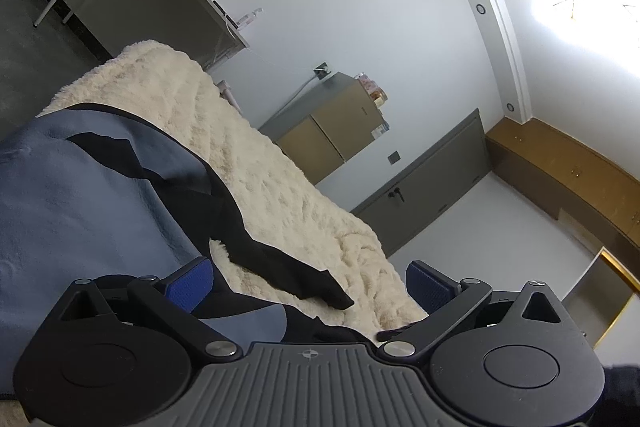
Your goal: Fold clothes
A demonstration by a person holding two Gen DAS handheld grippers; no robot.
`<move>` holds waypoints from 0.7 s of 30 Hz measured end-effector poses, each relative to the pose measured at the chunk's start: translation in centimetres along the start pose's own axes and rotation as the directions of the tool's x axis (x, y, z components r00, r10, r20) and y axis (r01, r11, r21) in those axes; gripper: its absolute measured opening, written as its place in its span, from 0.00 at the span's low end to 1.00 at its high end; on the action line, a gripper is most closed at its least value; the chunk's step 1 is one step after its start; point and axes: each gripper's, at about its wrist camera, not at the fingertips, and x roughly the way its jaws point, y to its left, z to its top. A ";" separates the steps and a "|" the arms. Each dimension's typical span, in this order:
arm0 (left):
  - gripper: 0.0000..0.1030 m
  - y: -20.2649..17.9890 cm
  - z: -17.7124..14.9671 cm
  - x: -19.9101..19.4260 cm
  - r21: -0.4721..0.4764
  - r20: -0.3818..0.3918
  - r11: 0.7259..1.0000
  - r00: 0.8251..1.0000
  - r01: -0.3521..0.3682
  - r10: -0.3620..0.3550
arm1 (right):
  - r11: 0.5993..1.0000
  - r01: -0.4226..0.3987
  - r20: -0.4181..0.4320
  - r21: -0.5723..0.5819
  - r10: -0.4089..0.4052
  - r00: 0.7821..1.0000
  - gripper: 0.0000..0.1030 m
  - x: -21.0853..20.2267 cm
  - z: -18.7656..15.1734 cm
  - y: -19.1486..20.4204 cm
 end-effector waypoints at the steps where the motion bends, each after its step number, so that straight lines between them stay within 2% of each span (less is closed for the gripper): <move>1: 0.99 0.1 0.0 0.1 -0.007 -0.004 1.000 1.000 0.002 -0.002 | 0.999 0.012 0.046 -0.041 -0.010 0.999 0.00 -1.7 -1.0 1.0; 2: 0.99 0.2 0.0 0.1 -0.009 -0.005 1.000 1.000 0.005 -0.005 | 0.997 0.015 0.071 -0.072 -0.010 0.997 0.00 -3.0 -2.1 1.9; 4: 0.99 0.2 0.0 0.3 -0.012 -0.008 1.000 1.000 0.013 -0.013 | 0.993 0.012 0.048 -0.117 -0.007 0.999 0.00 -4.2 -5.0 3.4; 6: 0.99 0.1 0.0 0.4 -0.011 -0.014 1.000 1.000 0.019 -0.019 | 0.993 0.016 -0.007 -0.121 -0.017 1.000 0.00 -4.0 -7.1 4.3; 8: 0.99 0.0 0.0 0.6 -0.008 -0.026 1.000 0.999 0.019 -0.019 | 0.993 0.004 -0.102 -0.118 -0.016 0.995 0.00 -2.7 -9.3 4.7; 9: 0.99 0.0 -0.1 0.6 -0.007 -0.035 1.000 0.999 0.015 -0.015 | 0.993 0.006 -0.130 -0.117 -0.021 0.991 0.04 -2.3 -10.0 4.8; 10: 0.99 0.0 -0.1 0.6 -0.007 -0.035 1.000 0.999 0.014 -0.015 | 0.994 0.028 -0.120 -0.105 -0.040 0.992 0.10 -2.2 -10.2 4.8; 11: 0.99 -0.1 -0.1 0.5 -0.006 -0.034 1.000 0.999 0.014 -0.014 | 0.995 0.051 -0.094 -0.086 -0.059 0.994 0.13 -2.2 -10.0 4.5; 12: 0.99 -0.1 -0.1 0.3 -0.006 -0.025 1.000 1.000 0.016 -0.016 | 0.996 0.067 -0.063 -0.067 -0.071 0.996 0.26 -2.2 -9.6 4.2; 13: 0.99 -0.1 -0.1 0.2 -0.007 -0.020 1.000 1.000 0.015 -0.015 | 0.995 0.083 -0.027 -0.054 -0.085 0.996 0.42 -2.0 -8.7 3.8; 15: 0.99 -0.1 -0.1 0.1 -0.014 -0.012 1.000 1.000 0.010 -0.010 | 0.990 0.124 0.032 -0.066 -0.122 0.992 0.52 -1.3 -6.1 2.7; 18: 0.99 0.2 -0.1 0.1 -0.026 -0.005 1.000 1.000 0.003 -0.003 | 0.963 0.189 -0.007 -0.191 -0.194 0.981 0.52 1.5 -2.7 1.2; 21: 0.99 0.2 -0.1 0.3 -0.025 -0.015 1.000 1.000 -0.004 0.004 | 0.964 0.146 -0.114 -0.222 -0.174 0.978 0.51 4.9 0.5 -1.1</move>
